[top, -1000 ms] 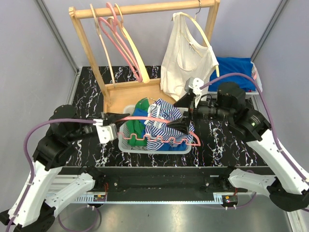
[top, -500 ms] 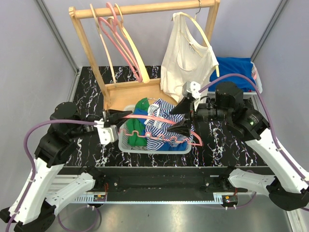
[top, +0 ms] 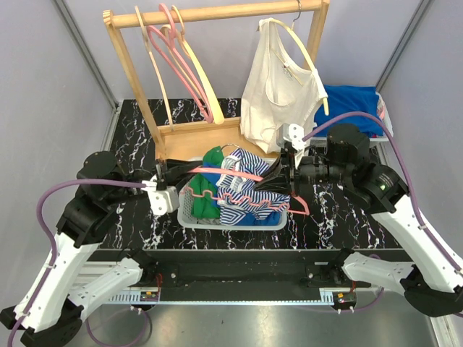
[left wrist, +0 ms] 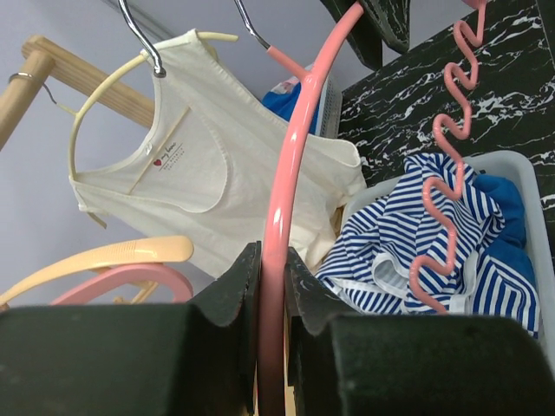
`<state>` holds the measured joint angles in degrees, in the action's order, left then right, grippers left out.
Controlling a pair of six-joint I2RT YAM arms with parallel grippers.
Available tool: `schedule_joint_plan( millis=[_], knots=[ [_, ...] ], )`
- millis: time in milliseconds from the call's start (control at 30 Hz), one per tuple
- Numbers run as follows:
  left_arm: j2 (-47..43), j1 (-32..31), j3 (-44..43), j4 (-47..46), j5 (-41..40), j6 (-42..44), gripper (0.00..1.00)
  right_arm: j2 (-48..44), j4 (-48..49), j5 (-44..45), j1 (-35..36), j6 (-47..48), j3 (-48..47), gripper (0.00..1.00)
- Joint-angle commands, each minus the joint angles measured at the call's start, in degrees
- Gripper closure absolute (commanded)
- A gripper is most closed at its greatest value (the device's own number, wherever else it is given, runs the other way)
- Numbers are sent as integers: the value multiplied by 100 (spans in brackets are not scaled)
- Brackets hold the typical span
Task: Remove the tank top from the hanger
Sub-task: Place the hanger at the clothesline.
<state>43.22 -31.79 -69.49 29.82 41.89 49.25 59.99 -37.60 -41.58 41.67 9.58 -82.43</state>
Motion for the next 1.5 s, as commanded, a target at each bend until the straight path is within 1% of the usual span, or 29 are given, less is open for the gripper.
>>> schedule_joint_plan(
  millis=[0, 33, 67, 100, 133, 200, 367, 433, 467, 500, 533, 567, 600, 667, 700, 733, 800, 900, 1000, 1067, 1200, 1267, 1367, 1400, 1467],
  knots=[
    [-130, 41, 6, -636, -190, -162, 95, -487, 131, -26, 16, -105, -80, 100],
    [-139, 41, 41, -688, -190, -197, 82, -523, 96, -8, 17, -175, -89, 100],
    [-156, 33, 41, -723, -190, -206, 62, -549, 87, 18, 17, -211, -97, 100],
    [-174, 41, 59, -758, -199, -214, 18, -610, 26, 62, 17, -237, -141, 100],
    [-174, 41, 67, -854, -225, -275, 8, -646, -18, 89, 17, -264, -159, 100],
    [-200, 41, 68, -960, -295, -337, 1, -777, -132, 211, 16, -299, -203, 100],
    [-288, 41, -29, -1329, -611, -522, 1, -962, -764, 712, 17, -229, -519, 100],
    [-340, 41, 23, -1670, -795, -583, 1, -1050, -853, 1230, 8, -176, -703, 100],
    [-410, 41, 58, -1812, -918, -610, 1, -1103, -819, 1423, 16, -141, -747, 100],
    [-437, 41, 120, -1961, -1180, -627, 1, -1173, -732, 1834, 8, -115, -809, 100],
    [-464, 41, 146, -2267, -1331, -645, 1, -1217, -600, 2099, 16, -115, -809, 100],
    [-490, 41, 164, -2427, -1611, -671, 1, -1261, -294, 2345, 8, -132, -801, 100],
    [-499, 41, 208, -2759, -1744, -689, 1, -1235, -143, 2852, 16, -115, -818, 100],
    [-516, 41, 261, -3130, -2138, -689, 1, -1095, 155, 3374, 17, -97, -914, 100],
    [-525, 33, 287, -3306, -2254, -741, 1, -868, 174, 3759, 17, -62, -1106, 100],
    [-517, 41, 261, -3490, -2351, -768, 1, -744, 183, 3954, 17, -27, -1230, 100],
    [-534, 41, 243, -3501, -2527, -707, 1, -463, 227, 4384, 17, 26, -1502, 100],
    [-666, 41, 366, -3484, -2589, -584, 1, -252, 455, 4693, 17, 122, -1644, 100],
    [-833, 41, 621, -3544, -2511, -434, 1, 64, 544, 4703, 17, 219, -1837, 100],
    [-868, 41, 709, -3746, -2528, -557, 1, 276, 535, 4791, 17, 263, -1960, 100],
    [-745, 41, 569, -3695, -2642, -979, 1, 855, 544, 4870, 8, 263, -2337, 100],
    [-649, 41, 525, -3475, -2729, -1189, 1, 1093, 561, 4896, 8, 237, -2540, 100],
    [-517, 41, 358, -3001, -2791, -1593, 1, 1673, 491, 5089, 8, 202, -3110, 100],
    [-490, 41, 271, -2713, -2809, -1690, 1, 2014, 430, 5133, -1, 219, -3495, 100],
    [-473, 41, 200, -2526, -2870, -1875, 1, 2384, 229, 5274, -1, 245, -3927, 100]
  ],
)
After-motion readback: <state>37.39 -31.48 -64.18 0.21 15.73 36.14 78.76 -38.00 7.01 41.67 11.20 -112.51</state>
